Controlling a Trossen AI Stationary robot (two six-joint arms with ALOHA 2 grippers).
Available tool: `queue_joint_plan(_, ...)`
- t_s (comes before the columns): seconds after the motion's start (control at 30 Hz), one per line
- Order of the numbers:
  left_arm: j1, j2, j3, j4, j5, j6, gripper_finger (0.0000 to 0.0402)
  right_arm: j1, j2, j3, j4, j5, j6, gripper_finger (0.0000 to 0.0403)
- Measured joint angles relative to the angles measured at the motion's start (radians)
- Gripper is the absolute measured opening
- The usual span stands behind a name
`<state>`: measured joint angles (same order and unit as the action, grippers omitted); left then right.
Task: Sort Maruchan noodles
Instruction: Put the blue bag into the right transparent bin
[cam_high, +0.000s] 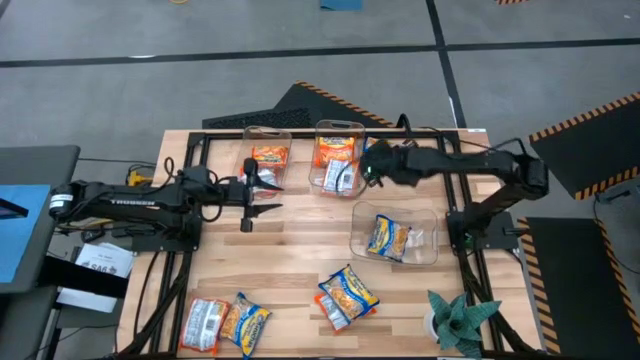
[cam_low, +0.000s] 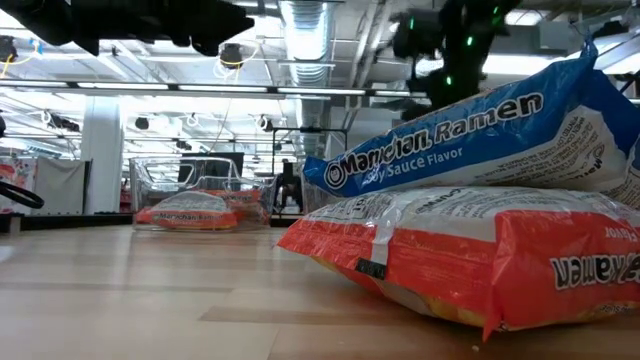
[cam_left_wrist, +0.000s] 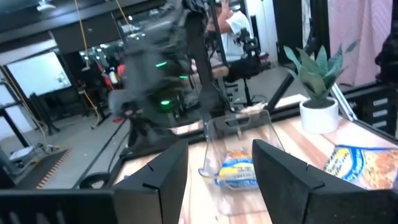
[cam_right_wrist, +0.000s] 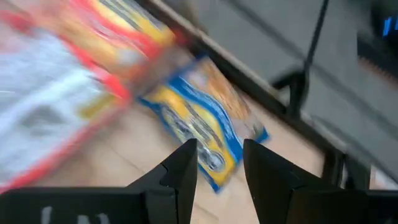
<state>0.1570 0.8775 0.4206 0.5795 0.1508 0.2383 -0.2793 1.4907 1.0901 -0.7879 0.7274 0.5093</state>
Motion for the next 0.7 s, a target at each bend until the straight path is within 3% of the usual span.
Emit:
queue_joint_plan(0.27, 0.000, 0.001, 0.000, -0.067, -0.001, 0.003, 0.0169, -0.267, 0.029, -0.050, 0.039, -0.303, -0.063, 0.0152)
queue_joint_plan(0.4, 0.000, 0.001, 0.000, -0.085, -0.001, 0.002, 0.0169, -0.339, -0.009, -0.156, 0.125, -0.338, -0.049, 0.0152)
queue_joint_plan(0.6, 0.000, 0.001, 0.000, -0.098, -0.001, 0.002, 0.0169, -0.405, -0.116, -0.358, 0.466, -0.493, 0.005, 0.0152)
queue_joint_plan(0.7, 0.000, 0.001, 0.000, -0.098, -0.001, 0.002, 0.0169, -0.434, -0.149, -0.420, 0.540, -0.511, 0.052, 0.0152)
